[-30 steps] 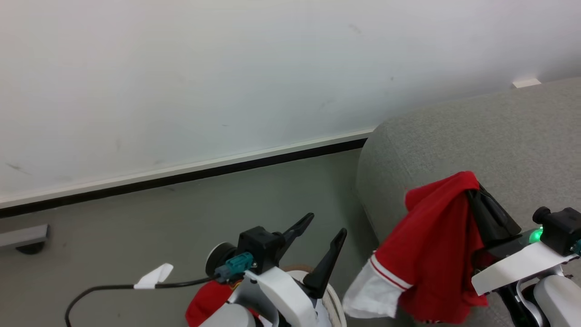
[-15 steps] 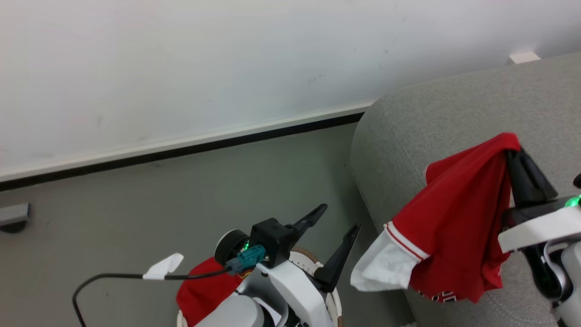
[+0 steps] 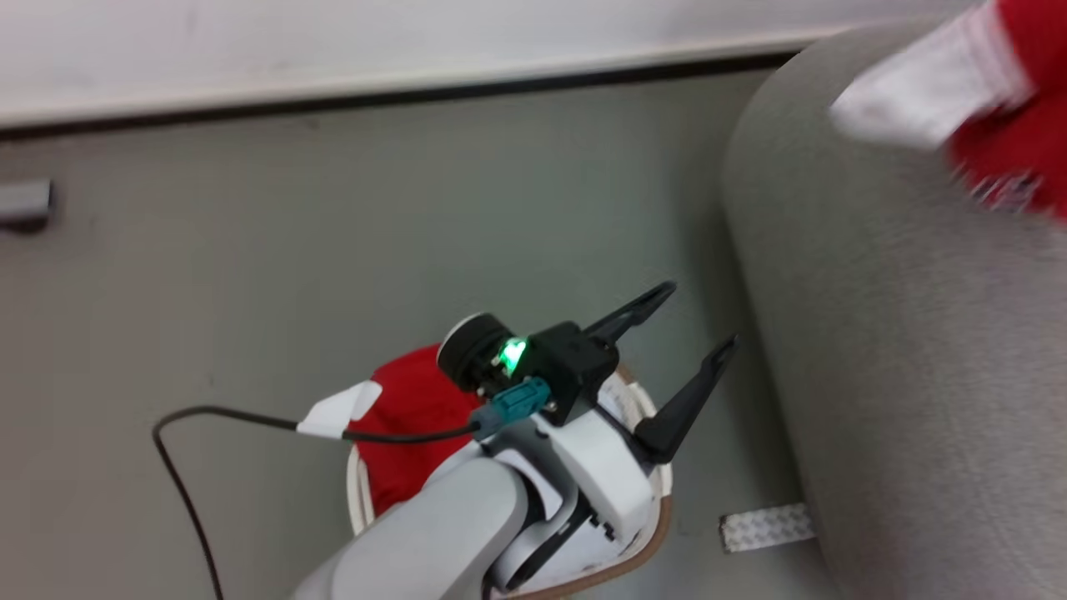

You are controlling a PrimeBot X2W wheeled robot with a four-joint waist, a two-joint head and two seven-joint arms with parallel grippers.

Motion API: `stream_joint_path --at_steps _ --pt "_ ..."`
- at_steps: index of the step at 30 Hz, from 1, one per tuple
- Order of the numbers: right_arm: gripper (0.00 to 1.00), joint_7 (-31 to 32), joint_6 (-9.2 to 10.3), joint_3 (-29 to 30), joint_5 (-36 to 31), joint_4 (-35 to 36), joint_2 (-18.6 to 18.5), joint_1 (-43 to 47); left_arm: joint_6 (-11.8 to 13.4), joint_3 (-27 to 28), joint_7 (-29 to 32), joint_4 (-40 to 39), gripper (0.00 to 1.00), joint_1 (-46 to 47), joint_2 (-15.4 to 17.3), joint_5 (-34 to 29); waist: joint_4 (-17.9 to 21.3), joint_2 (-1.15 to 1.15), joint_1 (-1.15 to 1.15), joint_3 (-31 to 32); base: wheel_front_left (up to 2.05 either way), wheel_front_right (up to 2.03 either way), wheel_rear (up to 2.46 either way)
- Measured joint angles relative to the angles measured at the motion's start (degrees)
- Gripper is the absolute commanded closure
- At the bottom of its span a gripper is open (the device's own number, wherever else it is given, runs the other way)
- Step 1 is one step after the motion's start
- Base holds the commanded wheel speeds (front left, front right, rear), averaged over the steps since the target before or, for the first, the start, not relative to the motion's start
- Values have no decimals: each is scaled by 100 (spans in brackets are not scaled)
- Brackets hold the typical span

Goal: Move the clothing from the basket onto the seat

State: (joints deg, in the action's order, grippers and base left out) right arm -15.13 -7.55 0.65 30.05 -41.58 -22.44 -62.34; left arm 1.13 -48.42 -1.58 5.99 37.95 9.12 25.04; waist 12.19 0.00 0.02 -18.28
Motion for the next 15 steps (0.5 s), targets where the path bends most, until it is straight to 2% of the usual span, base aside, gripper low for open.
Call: stream_joint_path --at_steps 4,8,12,15 --pt "100 -2 0 695 -655 -576 -291 -967 -60 -20 -45 37 0 282 -126 -37 -248 0 0 -428 0 0 0" --pt "100 -2 0 1424 -1381 -1004 -528 -1549 -109 -30 -80 65 0 524 -200 -89 -460 0 0 -864 0 0 0" --pt "100 -2 0 2197 -2171 -1308 -692 -1540 -135 -63 -144 149 0 656 -269 -103 -641 0 0 -1268 0 0 0" --pt "100 -4 -1 2938 -2793 -1568 -701 -1037 -137 -96 -214 299 0 675 -291 -145 -769 0 0 -1475 0 0 0"
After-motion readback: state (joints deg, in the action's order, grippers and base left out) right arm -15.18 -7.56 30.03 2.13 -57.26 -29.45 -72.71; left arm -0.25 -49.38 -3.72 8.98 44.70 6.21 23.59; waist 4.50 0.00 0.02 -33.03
